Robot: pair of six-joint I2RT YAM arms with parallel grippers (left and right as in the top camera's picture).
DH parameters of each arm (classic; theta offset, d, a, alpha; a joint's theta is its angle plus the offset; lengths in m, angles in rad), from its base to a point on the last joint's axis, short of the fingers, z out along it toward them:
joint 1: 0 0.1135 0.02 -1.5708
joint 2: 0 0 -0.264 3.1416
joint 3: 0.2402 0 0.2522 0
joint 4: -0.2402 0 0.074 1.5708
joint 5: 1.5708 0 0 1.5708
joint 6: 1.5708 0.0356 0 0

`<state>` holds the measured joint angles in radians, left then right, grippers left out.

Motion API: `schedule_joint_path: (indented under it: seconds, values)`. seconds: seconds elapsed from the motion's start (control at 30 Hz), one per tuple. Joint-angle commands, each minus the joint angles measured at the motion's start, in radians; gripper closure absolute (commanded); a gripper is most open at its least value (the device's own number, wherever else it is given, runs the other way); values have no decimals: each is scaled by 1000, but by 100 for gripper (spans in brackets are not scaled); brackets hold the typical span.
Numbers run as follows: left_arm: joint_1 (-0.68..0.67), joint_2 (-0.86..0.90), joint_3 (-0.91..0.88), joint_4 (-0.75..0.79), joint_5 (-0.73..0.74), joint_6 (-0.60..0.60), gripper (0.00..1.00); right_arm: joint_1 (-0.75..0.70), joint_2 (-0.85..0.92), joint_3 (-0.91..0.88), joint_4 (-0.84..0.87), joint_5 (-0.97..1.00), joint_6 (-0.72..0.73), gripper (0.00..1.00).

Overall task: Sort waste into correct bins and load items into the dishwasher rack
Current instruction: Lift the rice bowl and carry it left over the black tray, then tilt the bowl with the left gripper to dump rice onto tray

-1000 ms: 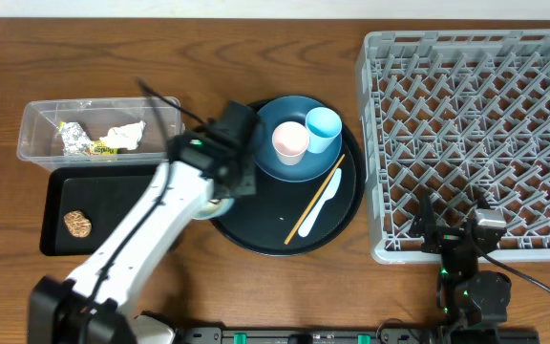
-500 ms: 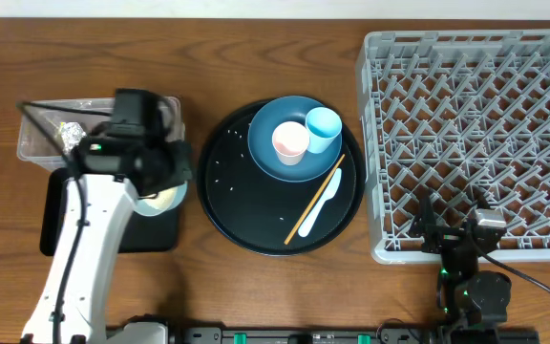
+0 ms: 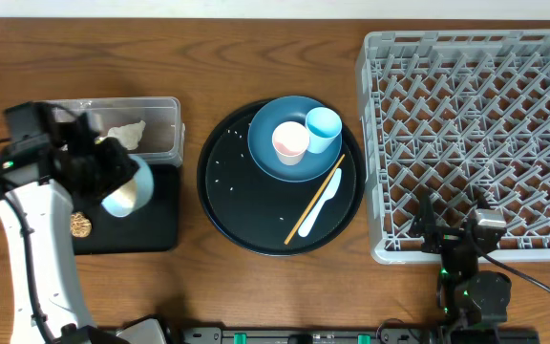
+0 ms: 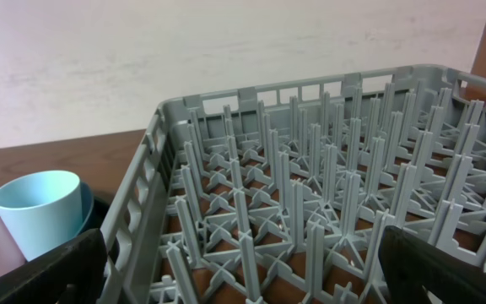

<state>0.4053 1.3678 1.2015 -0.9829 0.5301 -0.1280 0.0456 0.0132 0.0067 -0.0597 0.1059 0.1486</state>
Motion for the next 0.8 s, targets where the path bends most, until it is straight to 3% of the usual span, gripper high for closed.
schedule_joint_path:
  seconds: [0.0, 0.43, 0.77]
  values:
    - [61, -8, 0, 9, 59, 42, 94, 8, 0, -2, -3, 10, -11, 1]
    - [159, 28, -28, 24, 261, 201, 94, 8, 0, -2, -3, 10, -11, 1]
    - [289, 148, -129, 87, 619, 358, 94, 8, 0, -2, -3, 10, -11, 1]
